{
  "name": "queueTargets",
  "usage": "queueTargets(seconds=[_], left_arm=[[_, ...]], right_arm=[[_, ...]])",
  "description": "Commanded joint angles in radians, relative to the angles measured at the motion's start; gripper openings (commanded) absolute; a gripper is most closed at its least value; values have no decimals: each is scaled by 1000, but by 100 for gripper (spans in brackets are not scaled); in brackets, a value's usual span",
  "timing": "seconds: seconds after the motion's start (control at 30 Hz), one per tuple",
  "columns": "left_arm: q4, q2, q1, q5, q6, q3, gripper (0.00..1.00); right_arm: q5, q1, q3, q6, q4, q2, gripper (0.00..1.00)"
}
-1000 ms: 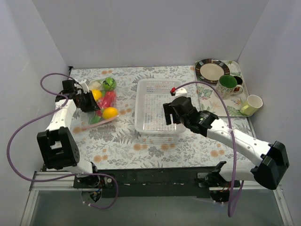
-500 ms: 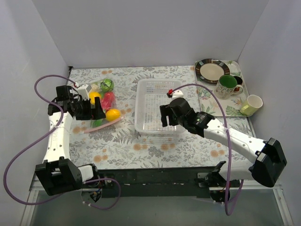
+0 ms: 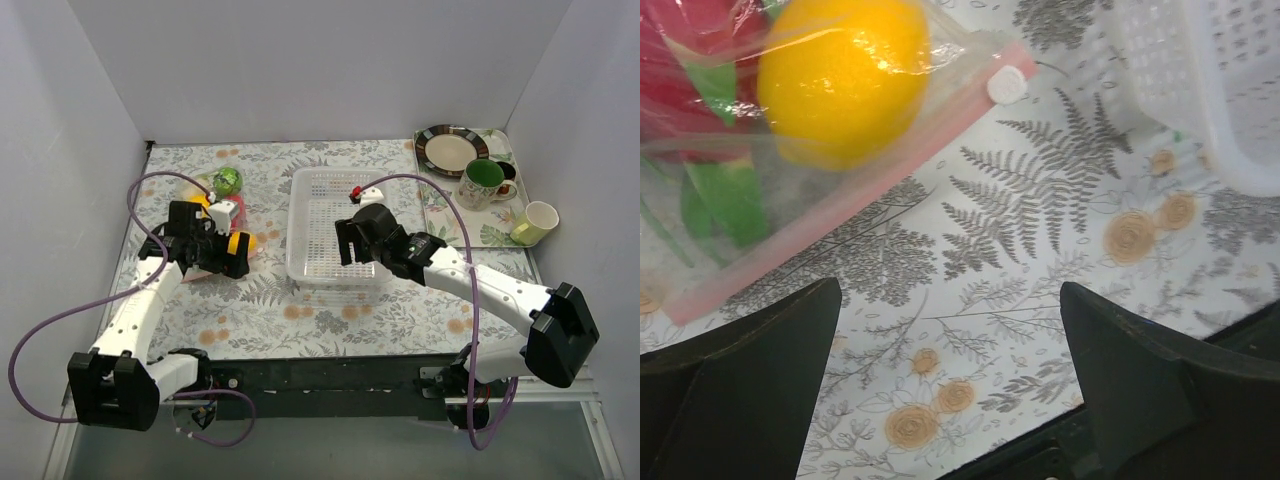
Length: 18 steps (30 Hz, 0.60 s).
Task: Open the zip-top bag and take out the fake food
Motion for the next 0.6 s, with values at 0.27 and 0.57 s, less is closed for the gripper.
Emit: queueTargets(seconds=[0.27,0.57], left_arm=[[420,-106,-140,-401,208,-263,91],[781,-158,-194,-554,373,-507,87]], right_arm=[[16,4,76,-1,30,61,84],[26,4,100,-5,41,85,83]])
